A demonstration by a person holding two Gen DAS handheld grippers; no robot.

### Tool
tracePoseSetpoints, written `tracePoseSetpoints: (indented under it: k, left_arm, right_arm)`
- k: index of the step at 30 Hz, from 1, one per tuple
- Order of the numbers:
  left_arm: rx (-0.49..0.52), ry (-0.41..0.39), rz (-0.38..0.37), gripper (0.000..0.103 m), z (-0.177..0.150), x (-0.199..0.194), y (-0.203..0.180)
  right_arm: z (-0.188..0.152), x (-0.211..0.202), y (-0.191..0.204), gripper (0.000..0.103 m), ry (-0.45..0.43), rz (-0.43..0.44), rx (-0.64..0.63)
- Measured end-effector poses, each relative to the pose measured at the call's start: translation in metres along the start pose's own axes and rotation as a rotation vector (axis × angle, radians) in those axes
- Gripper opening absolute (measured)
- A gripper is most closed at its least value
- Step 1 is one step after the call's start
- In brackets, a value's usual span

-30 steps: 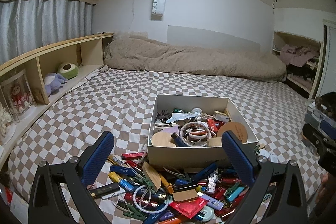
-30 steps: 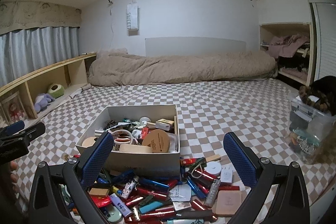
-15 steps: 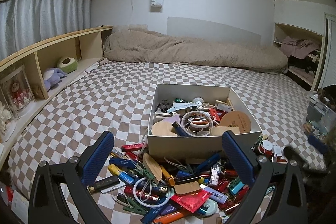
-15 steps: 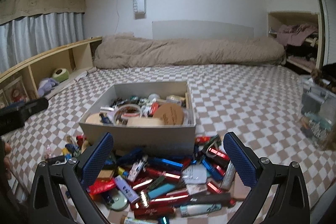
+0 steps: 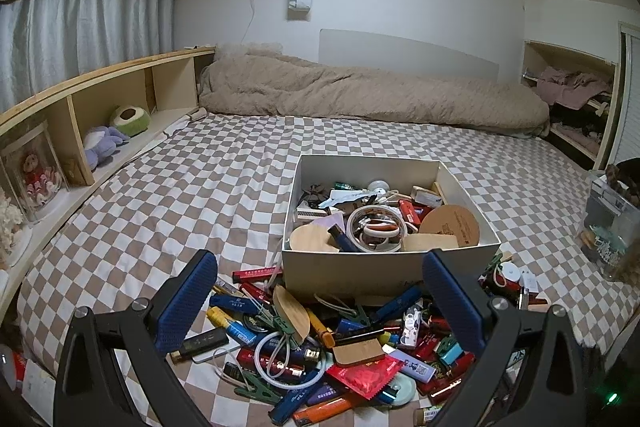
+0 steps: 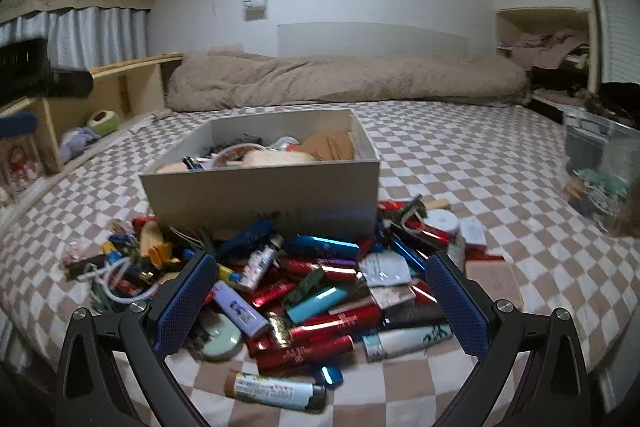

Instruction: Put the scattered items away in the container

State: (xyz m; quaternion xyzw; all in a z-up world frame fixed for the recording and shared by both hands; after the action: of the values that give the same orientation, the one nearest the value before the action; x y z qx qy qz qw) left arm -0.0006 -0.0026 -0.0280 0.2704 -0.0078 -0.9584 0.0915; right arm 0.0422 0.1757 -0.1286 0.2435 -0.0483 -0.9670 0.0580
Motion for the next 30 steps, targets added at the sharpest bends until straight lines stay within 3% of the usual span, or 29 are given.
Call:
tracePoseSetpoints:
  k: [7, 19, 25, 30]
  left_arm:
    - [-0.038, 0.033, -0.005, 0.103, -0.006, 0.001, 0.005]
    - [-0.101, 0.103, 0.025, 0.103, -0.035, 0.017, 0.024]
    - [-0.123, 0.195, 0.054, 0.103, -0.076, 0.033, 0.035]
    - [-0.092, 0.287, 0.073, 0.103, -0.108, 0.05, 0.03]
  right_arm:
    - [-0.032, -0.002, 0.016, 0.103, -0.064, -0.041, -0.028]
    - [-0.077, 0.021, 0.035, 0.103, 0.071, -0.056, -0.092]
    - [-0.094, 0.039, 0.038, 0.103, 0.176, -0.057, -0.082]
    - [-0.096, 0.041, 0.033, 0.103, 0.199, -0.038, -0.036]
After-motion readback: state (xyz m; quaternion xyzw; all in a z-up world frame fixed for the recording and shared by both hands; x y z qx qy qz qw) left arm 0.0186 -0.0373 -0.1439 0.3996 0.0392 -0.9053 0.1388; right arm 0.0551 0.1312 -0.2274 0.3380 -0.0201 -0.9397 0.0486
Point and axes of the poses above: each gripper's, at about its wrist camera, not at the fingertips, and x roughly the way its jaws point, y to its left, z to its top, the point moved 1 cm from there along x, roughly the way its jaws point, and after that the axes turned 11 degrees about z, right-handed, at the moved point
